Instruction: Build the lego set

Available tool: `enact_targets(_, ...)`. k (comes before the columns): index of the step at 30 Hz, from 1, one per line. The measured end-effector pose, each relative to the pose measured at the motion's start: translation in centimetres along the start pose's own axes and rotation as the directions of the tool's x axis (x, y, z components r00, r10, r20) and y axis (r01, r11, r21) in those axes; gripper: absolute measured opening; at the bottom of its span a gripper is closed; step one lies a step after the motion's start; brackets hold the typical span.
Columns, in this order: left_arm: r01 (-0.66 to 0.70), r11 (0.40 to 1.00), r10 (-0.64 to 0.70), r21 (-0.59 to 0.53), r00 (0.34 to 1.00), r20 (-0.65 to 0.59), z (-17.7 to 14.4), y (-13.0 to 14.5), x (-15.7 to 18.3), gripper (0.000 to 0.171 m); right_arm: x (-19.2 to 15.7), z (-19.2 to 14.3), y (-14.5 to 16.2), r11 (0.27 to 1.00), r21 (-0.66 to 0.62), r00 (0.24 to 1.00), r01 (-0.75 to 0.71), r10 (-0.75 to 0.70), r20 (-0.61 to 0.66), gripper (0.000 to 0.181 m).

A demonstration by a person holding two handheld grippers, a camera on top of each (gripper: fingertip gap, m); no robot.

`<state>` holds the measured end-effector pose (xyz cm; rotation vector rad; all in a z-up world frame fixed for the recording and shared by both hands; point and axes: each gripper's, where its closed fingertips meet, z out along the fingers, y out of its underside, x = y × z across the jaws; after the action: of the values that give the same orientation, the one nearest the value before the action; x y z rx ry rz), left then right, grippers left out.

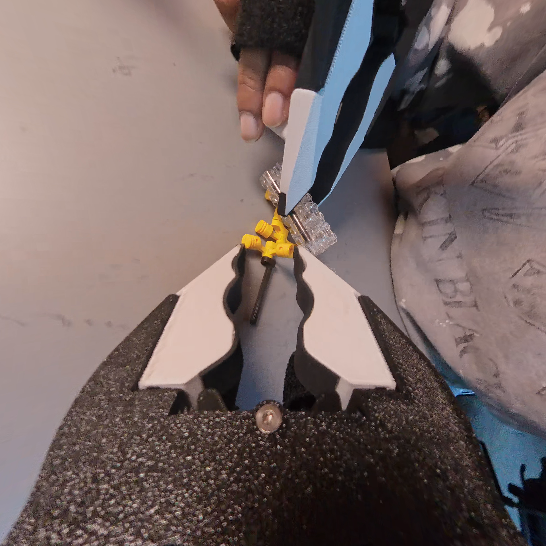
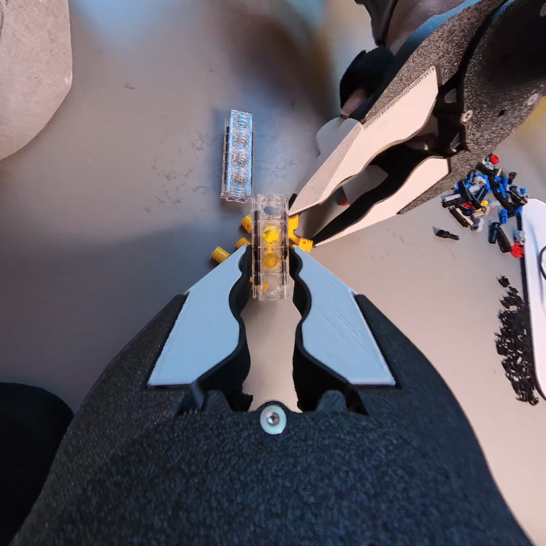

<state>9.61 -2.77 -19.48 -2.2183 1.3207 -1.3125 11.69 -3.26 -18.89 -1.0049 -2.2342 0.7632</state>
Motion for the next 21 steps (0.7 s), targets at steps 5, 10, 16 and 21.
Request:
enact_targets(5,0.119,0.992,-0.118,0.042,0.993,-0.015,-0.2,-0.2,0.0,0.027,0.1,-0.2,0.2,0.999,-0.021,0.998,-0.025,0.023,-0.064,0.024)
enact_targets(10,0.169,0.983,-0.168,0.071,0.986,-0.011,-0.4,0.1,-0.2,0.014,0.4,0.0,0.6,0.998,-0.033,0.987,-0.048,0.042,-0.154,0.024)
enact_targets(16,0.162,0.985,-0.164,0.056,0.986,0.017,-0.4,0.8,-0.1,0.004,1.5,-0.2,1.4,0.994,-0.047,0.972,-0.101,0.089,-0.217,0.024)
enact_targets(21,0.064,0.998,-0.066,0.023,0.991,0.12,-0.5,1.3,-0.6,0.004,1.7,-0.2,1.5,0.991,-0.034,0.968,-0.127,0.116,-0.221,0.024)
